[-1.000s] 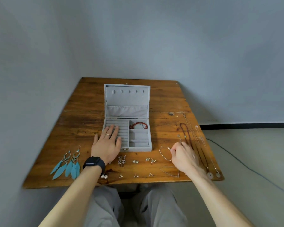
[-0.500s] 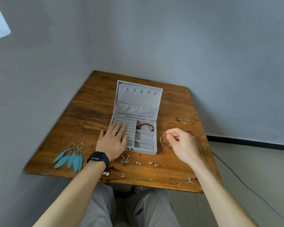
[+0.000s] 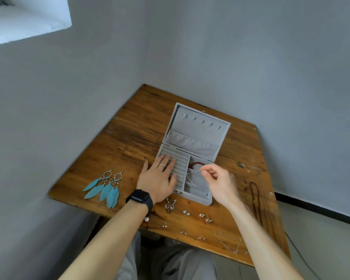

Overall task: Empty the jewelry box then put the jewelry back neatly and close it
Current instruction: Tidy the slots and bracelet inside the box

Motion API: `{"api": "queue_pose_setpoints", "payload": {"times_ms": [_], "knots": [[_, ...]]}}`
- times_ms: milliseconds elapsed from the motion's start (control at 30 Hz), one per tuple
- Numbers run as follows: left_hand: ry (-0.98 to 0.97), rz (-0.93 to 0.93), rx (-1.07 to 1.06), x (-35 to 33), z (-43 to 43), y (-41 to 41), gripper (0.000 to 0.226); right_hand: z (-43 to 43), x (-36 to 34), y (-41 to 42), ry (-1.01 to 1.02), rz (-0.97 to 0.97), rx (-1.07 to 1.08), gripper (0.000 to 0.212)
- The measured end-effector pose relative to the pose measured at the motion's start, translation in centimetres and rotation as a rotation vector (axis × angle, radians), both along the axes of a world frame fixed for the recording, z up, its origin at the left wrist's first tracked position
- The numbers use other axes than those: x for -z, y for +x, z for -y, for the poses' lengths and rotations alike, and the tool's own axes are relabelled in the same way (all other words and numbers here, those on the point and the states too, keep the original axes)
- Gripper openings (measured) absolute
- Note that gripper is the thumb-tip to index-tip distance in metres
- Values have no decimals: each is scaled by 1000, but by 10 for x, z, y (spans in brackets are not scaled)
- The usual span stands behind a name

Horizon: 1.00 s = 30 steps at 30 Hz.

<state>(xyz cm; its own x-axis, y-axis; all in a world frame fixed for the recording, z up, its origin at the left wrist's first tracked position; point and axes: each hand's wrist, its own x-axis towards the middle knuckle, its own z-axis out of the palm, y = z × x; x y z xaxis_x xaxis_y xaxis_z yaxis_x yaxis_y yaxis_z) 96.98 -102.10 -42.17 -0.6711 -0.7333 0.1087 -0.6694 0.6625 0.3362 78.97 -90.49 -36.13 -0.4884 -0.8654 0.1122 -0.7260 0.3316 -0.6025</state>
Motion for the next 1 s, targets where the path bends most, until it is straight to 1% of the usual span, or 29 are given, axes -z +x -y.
{"api": "queue_pose_setpoints", "payload": {"times_ms": [133, 200, 233, 367, 500, 667, 833, 1000], "knots": [[-6, -7, 6, -1, -1, 2, 68, -1, 21, -13, 138, -312, -75, 20], [-11, -1, 5, 1, 0, 2, 66, -3, 28, -16, 144, -398, -93, 23], [-16, 2, 3, 1, 0, 2, 66, -4, 29, -15, 130, -405, -92, 23], [-17, 0, 0, 4, 1, 2, 65, -15, 33, -9, 33, -336, -35, 21], [-12, -2, -9, 4, 1, 1, 64, -32, 38, 3, -75, -375, -68, 15], [-6, -2, -15, 2, -1, 1, 64, -38, 43, 6, 8, -462, -70, 19], [-1, 6, 0, 1, -1, 2, 60, -38, 48, 10, 1, -411, -36, 22], [8, 40, 14, -2, 0, 5, 63, -42, 55, 24, -52, -354, 16, 25]]}}
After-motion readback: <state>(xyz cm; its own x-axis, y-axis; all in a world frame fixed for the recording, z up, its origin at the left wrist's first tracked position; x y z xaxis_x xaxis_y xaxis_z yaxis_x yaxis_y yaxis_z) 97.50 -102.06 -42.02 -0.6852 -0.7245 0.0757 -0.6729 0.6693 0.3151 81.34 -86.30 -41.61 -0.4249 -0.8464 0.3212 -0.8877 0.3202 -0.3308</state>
